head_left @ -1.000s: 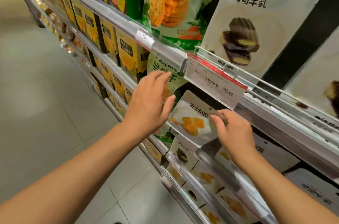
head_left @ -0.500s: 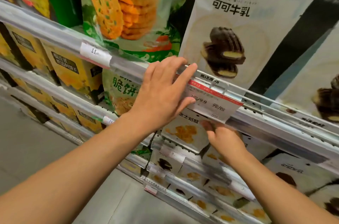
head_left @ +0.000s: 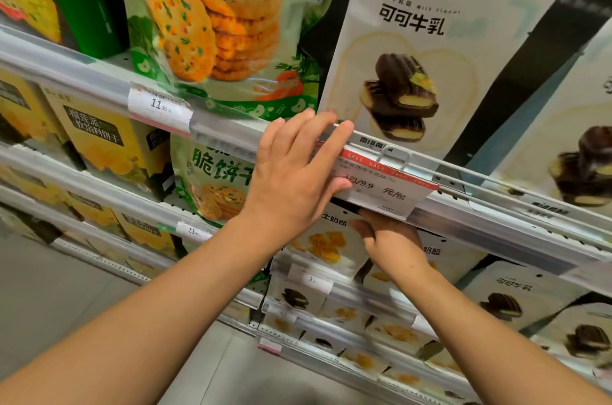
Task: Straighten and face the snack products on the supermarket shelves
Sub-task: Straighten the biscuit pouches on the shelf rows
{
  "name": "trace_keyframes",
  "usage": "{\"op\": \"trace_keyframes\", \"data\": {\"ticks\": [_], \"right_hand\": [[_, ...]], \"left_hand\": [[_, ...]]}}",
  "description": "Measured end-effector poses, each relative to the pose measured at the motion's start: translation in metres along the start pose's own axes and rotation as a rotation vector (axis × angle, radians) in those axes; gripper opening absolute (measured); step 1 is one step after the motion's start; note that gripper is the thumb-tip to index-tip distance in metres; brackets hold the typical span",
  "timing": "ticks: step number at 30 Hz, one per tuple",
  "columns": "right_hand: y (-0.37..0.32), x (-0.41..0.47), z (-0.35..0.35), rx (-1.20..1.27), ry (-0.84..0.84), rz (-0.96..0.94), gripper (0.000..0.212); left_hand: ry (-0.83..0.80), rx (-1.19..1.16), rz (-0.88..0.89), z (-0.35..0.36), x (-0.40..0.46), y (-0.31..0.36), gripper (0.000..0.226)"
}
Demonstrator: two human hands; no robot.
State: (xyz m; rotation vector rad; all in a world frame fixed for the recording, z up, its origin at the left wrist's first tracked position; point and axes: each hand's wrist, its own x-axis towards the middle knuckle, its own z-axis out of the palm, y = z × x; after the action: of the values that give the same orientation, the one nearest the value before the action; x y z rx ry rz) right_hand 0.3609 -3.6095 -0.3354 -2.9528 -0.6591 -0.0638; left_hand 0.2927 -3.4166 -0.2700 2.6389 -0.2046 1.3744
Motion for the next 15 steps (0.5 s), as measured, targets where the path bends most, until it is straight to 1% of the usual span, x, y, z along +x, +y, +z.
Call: {"op": "trace_keyframes", "data": {"ticks": [3,6,15], "right_hand": [[0.004,0.003,0.002,0.013,-0.056,0.025,0.04],[0.004,0.005,0.0,0.051,-0.135,0.128,0.038],[-0.006,0.011,-0.007,0.033,-0.173,0.122,0.019]], "left_hand": [[0.007,0.008,0.005,0.001,0.0,-0.001,0.058],[0.015,0.001,0.009,0.002,0.001,-0.002,0.059],[-0.002,-0.008,-0.007,0.002,-0.001,0.001,0.06]]}}
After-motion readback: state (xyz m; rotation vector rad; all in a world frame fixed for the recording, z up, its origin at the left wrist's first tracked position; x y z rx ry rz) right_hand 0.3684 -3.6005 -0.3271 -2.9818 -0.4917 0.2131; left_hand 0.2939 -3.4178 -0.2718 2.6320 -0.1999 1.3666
